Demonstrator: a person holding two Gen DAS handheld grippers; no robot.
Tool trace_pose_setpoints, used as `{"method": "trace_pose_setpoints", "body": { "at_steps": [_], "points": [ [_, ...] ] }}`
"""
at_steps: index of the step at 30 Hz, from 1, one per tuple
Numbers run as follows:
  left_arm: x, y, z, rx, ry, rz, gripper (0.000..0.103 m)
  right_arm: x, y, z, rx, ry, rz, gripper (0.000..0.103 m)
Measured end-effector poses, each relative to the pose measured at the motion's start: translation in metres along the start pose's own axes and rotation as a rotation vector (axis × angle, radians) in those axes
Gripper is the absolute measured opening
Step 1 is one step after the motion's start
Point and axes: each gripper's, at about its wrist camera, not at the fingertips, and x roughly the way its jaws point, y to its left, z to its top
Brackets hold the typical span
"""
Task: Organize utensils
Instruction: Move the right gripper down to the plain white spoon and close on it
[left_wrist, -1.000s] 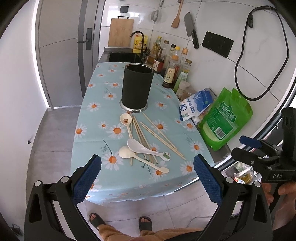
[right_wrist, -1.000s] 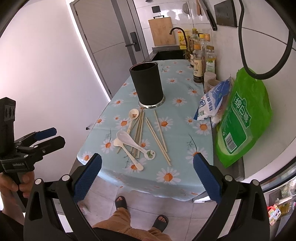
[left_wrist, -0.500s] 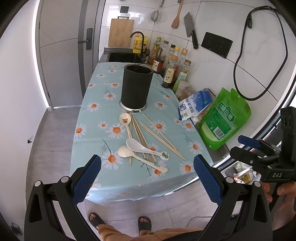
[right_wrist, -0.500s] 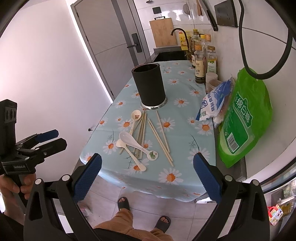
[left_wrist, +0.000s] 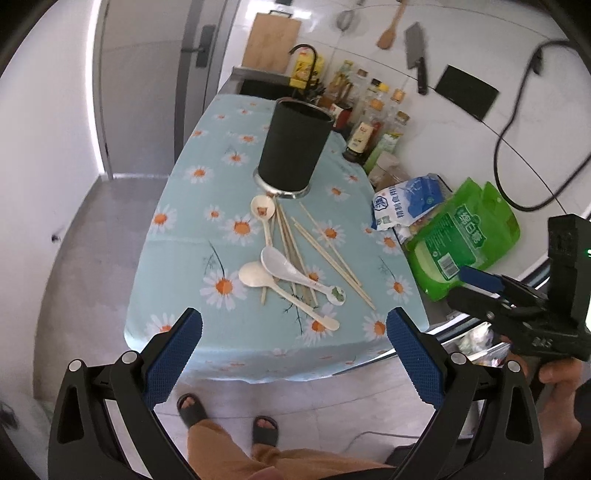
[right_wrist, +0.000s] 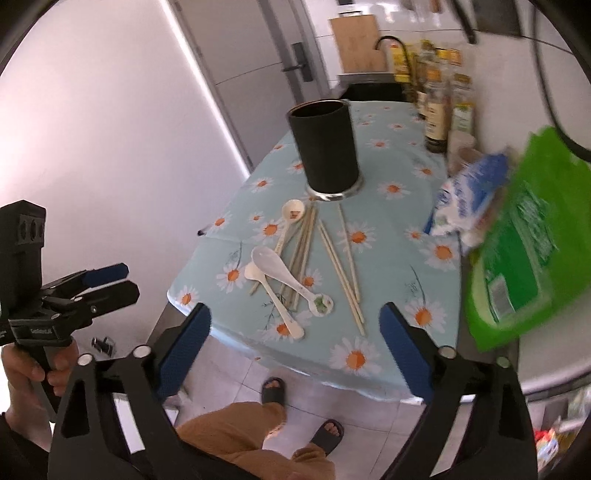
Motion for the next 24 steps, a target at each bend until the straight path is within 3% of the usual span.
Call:
{"method": "trace_pose_setpoints", "body": {
  "at_steps": [10, 19, 24],
  "points": [
    [0.044, 0.043, -0.008, -0.141, 0.031, -0.086, 0.096, 0.082, 0.014, 0.036, -0.195, 0.142, 0.081, 0.062],
    [0.087, 0.081, -0.023, -0.286, 0.088, -0.139, 0.093, 0.186, 0.025, 0.051, -0.361, 0.367, 0.12, 0.031],
    [0.101, 0.092, -0.029, -0.34, 0.12, -0.2, 0.093, 0.22, 0.032, 0.06, -0.44, 0.461, 0.103, 0.03]
  ]
}}
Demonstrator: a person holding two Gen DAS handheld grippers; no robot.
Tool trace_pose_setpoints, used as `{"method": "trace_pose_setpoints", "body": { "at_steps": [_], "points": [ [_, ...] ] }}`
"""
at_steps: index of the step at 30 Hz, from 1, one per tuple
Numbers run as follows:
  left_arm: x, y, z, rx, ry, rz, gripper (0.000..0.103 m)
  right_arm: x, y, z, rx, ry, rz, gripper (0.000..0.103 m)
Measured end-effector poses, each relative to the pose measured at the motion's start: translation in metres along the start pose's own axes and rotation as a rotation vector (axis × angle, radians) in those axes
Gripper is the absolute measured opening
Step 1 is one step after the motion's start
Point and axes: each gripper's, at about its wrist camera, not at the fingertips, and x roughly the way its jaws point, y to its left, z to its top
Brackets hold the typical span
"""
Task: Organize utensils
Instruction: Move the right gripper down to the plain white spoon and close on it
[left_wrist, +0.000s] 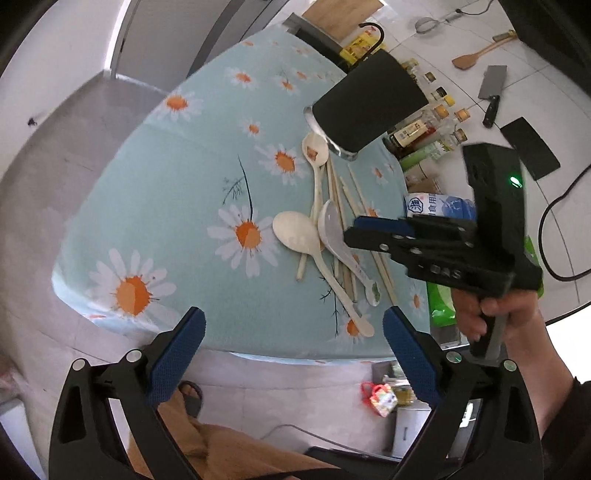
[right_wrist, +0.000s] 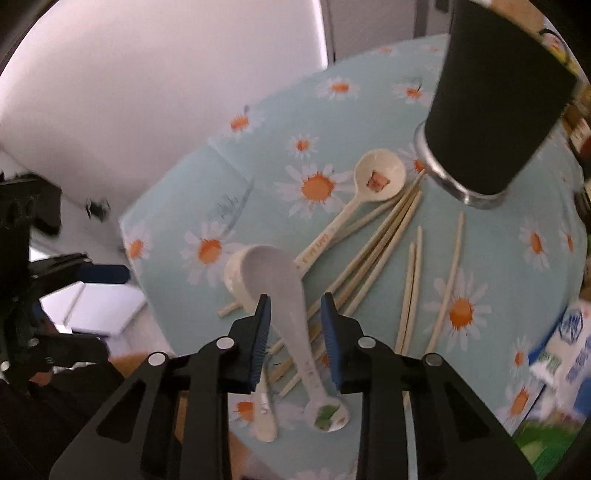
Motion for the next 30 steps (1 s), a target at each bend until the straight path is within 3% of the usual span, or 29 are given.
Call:
{"method": "trace_pose_setpoints", "body": {
  "at_steps": [11, 15, 30],
  "points": [
    [0.009, 0.006, 0.006, 0.012, 0.011, -0.077, 0.093, 0.025, -0.001, 0.022, -0.096, 0.144, 0.059, 0.008],
    [0.01, -0.001, 0.01, 0.06, 0.012, -0.074, 0.093, 0.03, -0.001, 0.025, -0.103, 0.172, 0.08, 0.007],
    [0.024, -0.007, 0.029, 0.107, 0.059, -0.095, 0.093, -0.01, -0.027, 0.012, -0.05, 0.104, 0.109, 0.003]
  ]
}}
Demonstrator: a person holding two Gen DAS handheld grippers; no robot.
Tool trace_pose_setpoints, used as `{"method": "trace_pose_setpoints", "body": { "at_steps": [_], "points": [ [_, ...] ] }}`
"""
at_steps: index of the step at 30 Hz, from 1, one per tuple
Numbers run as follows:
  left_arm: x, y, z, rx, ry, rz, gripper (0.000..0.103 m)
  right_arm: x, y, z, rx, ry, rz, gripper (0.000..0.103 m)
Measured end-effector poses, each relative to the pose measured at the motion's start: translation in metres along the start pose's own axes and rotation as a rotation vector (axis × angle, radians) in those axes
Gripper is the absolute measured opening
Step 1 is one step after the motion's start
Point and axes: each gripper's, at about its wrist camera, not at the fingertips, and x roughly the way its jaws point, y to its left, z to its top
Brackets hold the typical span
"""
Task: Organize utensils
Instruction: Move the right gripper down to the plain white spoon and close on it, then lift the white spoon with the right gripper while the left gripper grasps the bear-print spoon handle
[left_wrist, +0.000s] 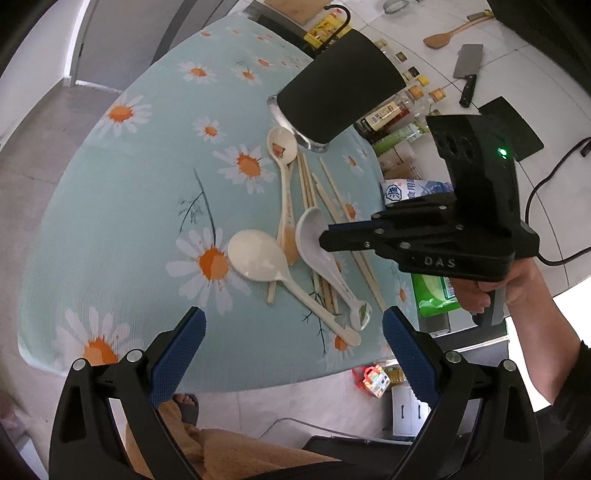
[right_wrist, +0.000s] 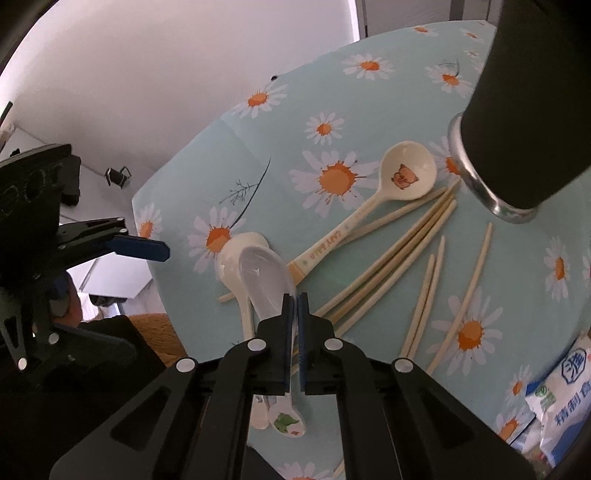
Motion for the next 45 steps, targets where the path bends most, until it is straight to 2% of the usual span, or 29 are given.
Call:
{"method": "trace_pose_setpoints", "body": {
  "at_steps": [7, 14, 18, 22, 23, 24, 26, 28, 33, 39, 41, 43, 45],
  "points": [
    [0.002, -0.004, 0.021, 0.05, 0.013, -0.007, 0.092, -0.039, -0.019, -0.016, 0.101, -0.092, -0.02, 0.004],
    [0.018, -0.01, 0.061, 0.107, 0.053, -0.01, 0.08, -0.083, -0.041, -0.044, 0.276, -0.236, -0.037, 0.003],
    [0.036, -0.015, 0.082, 0.143, 0.106, -0.015, 0.071, -0.106, -0.051, -0.061, 0.368, -0.304, -0.057, 0.003],
    [0.061, -0.019, 0.102, 0.17, 0.175, 0.036, 0.056, -0.125, -0.054, -0.075, 0.454, -0.374, -0.059, 0.003],
    [0.068, -0.02, 0.106, 0.177, 0.194, 0.078, 0.054, -0.128, -0.054, -0.076, 0.465, -0.385, -0.06, 0.003],
    [0.073, -0.02, 0.11, 0.177, 0.207, 0.102, 0.048, -0.133, -0.055, -0.08, 0.483, -0.401, -0.064, 0.003],
    [0.081, -0.021, 0.116, 0.171, 0.23, 0.098, 0.045, -0.131, -0.054, -0.081, 0.501, -0.414, -0.064, 0.003],
    [0.089, -0.022, 0.121, 0.166, 0.252, 0.124, 0.036, -0.13, -0.053, -0.082, 0.506, -0.428, -0.051, 0.003],
    [0.109, -0.018, 0.131, 0.159, 0.293, 0.171, 0.033, -0.128, -0.055, -0.082, 0.513, -0.452, -0.013, 0.003],
    [0.126, -0.014, 0.141, 0.124, 0.314, 0.258, 0.018, -0.132, -0.069, -0.084, 0.499, -0.496, 0.045, 0.003],
    [0.128, -0.017, 0.144, 0.122, 0.32, 0.293, 0.018, -0.136, -0.074, -0.085, 0.491, -0.523, 0.074, 0.003],
    [0.131, -0.019, 0.147, 0.121, 0.321, 0.33, 0.011, -0.137, -0.078, -0.085, 0.487, -0.538, 0.095, 0.003],
    [0.133, -0.022, 0.149, 0.116, 0.328, 0.35, 0.009, -0.136, -0.083, -0.085, 0.483, -0.551, 0.116, 0.003]
  ]
}}
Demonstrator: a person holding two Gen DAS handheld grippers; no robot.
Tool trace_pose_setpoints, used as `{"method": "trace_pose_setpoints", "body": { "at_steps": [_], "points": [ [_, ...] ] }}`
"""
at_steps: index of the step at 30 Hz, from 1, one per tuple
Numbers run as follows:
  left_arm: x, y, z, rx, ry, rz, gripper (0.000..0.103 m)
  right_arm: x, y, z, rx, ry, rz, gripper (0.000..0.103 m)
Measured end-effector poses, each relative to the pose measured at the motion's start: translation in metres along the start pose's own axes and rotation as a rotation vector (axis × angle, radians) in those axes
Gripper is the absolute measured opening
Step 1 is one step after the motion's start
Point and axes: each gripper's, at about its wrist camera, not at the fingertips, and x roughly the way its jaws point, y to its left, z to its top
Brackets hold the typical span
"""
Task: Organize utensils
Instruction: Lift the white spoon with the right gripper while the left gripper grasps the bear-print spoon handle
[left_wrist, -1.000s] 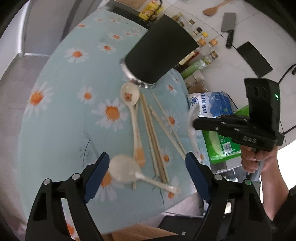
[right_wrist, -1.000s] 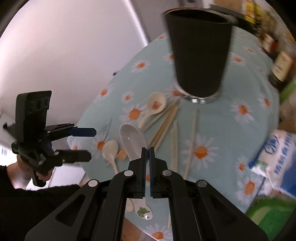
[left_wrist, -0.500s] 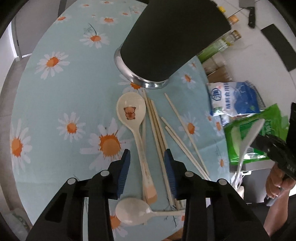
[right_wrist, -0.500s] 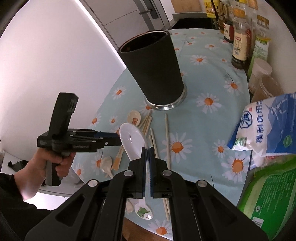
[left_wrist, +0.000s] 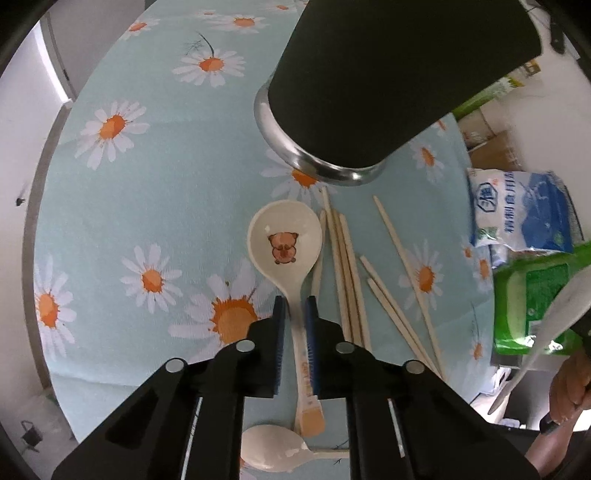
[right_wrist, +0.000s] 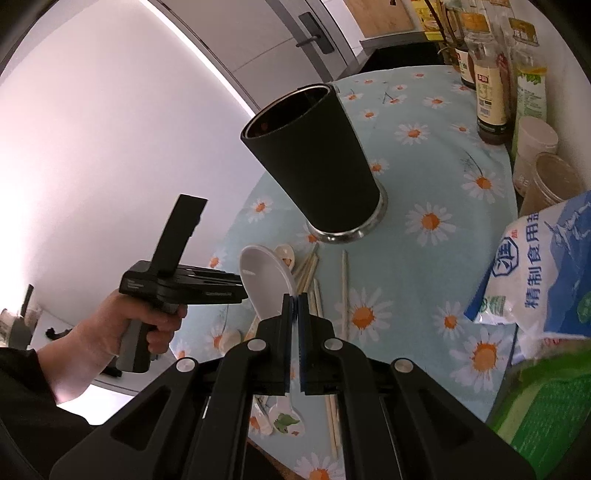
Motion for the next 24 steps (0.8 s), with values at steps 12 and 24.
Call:
{"method": "trace_pose_setpoints", "body": {
  "at_steps": [12, 24],
  "points": [
    [-0.006, -0.003, 0.003, -0.064, -0.037, 0.037, 0.006, 0.006, -0.014, -0.002, 0.013, -0.009, 0.116, 0.003],
    [-0.024, 0.0, -0.007, -0.094, -0.134, -0.03, 0.006, 0.014, -0.016, 0.003, 0.001, -0.003, 0.105, 0.003]
  ]
}}
